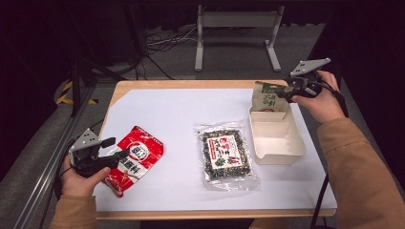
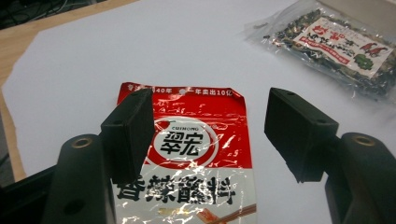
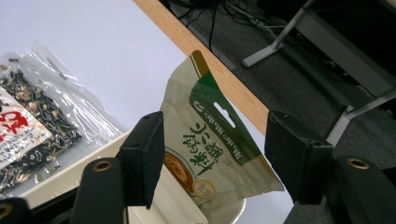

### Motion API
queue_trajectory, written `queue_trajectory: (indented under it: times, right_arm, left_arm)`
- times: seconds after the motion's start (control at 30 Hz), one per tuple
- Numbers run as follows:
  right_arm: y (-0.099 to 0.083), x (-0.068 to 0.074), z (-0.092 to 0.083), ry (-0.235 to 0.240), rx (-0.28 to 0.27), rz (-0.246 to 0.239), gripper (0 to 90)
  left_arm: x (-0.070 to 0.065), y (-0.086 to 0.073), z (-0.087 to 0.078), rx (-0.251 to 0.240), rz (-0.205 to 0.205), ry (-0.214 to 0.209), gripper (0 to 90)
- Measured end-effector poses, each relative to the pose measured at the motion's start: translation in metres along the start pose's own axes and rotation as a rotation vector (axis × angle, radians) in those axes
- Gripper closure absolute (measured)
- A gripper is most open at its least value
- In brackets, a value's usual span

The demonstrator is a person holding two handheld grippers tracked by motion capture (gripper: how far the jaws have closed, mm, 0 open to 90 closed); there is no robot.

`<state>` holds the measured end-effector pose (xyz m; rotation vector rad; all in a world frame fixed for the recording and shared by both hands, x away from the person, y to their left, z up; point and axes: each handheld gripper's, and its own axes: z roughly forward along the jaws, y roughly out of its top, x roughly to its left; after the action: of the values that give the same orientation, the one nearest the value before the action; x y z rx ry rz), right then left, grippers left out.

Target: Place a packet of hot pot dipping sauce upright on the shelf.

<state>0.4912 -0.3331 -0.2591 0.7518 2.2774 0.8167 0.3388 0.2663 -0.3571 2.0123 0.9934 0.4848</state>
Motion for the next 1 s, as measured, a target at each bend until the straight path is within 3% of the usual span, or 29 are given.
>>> queue_trajectory:
  times: [0.1, 0.33, 0.43, 0.5, 0.57, 0.63, 0.7, 0.8, 0.9, 0.97, 1.0]
  right_arm:
    - [-0.001, 0.005, -0.011, -0.004, -0.041, 0.025, 37.2]
    - [-0.003, 0.028, -0.032, 0.037, -0.114, 0.041, 36.6]
    - [-0.004, 0.042, -0.039, 0.071, -0.152, 0.054, 36.6]
    - [-0.006, 0.051, -0.045, 0.096, -0.18, 0.073, 36.6]
    - [-0.007, 0.057, -0.048, 0.112, -0.188, 0.086, 36.5]
    - [-0.008, 0.064, -0.05, 0.121, -0.182, 0.085, 36.6]
    - [-0.008, 0.072, -0.053, 0.135, -0.192, 0.081, 36.9]
    - [-0.01, 0.081, -0.058, 0.162, -0.224, 0.091, 37.2]
    - [-0.014, 0.088, -0.059, 0.176, -0.25, 0.093, 37.4]
    - [-0.019, 0.092, -0.06, 0.163, -0.248, 0.084, 37.4]
    - [-0.021, 0.093, -0.06, 0.164, -0.255, 0.086, 37.5]
  left_arm:
    - [0.001, 0.003, 0.003, 0.029, 0.01, -0.006, 32.6]
    - [-0.002, 0.006, 0.009, 0.002, 0.026, -0.015, 40.1]
    - [-0.004, 0.007, 0.011, -0.016, 0.027, -0.023, 38.4]
    - [-0.005, 0.008, 0.013, -0.022, 0.049, -0.015, 38.8]
    - [-0.005, 0.008, 0.015, -0.006, 0.053, 0.006, 42.0]
    - [-0.004, 0.008, 0.016, -0.007, 0.049, 0.007, 39.1]
    - [-0.005, 0.006, 0.018, -0.022, 0.07, 0.002, 38.4]
    - [-0.004, 0.005, 0.017, -0.021, 0.038, -0.016, 31.7]
    - [-0.004, 0.004, 0.016, -0.02, 0.004, 0.044, 19.6]
    - [-0.003, 0.002, 0.014, -0.02, 0.025, 0.032, 20.6]
    - [-0.001, 0.001, 0.013, -0.002, -0.006, 0.006, 21.6]
